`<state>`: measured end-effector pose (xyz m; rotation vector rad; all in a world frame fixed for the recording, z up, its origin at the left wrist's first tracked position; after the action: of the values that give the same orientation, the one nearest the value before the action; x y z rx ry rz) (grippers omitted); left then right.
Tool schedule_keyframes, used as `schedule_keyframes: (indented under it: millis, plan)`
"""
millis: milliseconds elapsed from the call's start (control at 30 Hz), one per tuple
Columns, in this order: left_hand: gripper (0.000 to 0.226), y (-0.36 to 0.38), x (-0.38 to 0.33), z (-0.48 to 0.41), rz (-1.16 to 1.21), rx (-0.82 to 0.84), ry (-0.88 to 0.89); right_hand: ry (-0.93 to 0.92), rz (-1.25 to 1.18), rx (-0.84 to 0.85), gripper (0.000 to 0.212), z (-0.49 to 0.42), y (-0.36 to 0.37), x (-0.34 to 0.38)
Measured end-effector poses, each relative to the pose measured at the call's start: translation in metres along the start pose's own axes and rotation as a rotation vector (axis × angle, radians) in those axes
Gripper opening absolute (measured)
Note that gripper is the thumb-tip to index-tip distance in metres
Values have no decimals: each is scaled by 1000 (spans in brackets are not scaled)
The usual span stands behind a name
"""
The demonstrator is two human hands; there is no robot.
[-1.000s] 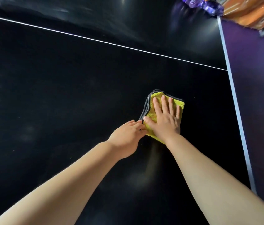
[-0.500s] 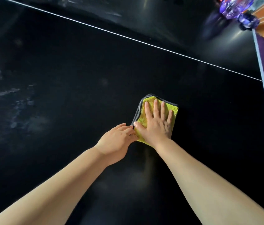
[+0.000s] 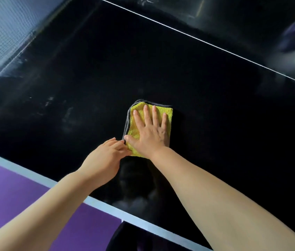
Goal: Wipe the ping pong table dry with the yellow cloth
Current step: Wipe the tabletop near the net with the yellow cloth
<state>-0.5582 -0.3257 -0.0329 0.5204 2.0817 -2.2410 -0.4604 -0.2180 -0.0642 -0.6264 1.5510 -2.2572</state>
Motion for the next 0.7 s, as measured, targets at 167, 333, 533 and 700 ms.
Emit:
schedule_keyframes:
  millis: [167,333,533,700]
  plan:
    - [64,9,-12,46,17,33,-52,-67,10,34,88,34,14,19]
    - [64,15,-47,51,-5,71,-44,-119,-5,29,85,66,17,-1]
    - [61,30,-107,17,-53,116,25,-97,-41,10,83,91,17,-70]
    - [59,50,-177,-32,-28,137,68,-16,-58,-15,83,114,11,-161]
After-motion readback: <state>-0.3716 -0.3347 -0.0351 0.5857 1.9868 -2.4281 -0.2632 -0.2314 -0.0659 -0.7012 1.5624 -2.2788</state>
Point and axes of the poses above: each hand's wrist, its own z-axis away from the middle knuckle, its own y-axis out of the palm, x = y × z, the point moved 5 cm from there along -z, towards the middle knuckle, and after that the axes turned 7 degrees about -z, right-handed, at the moved point
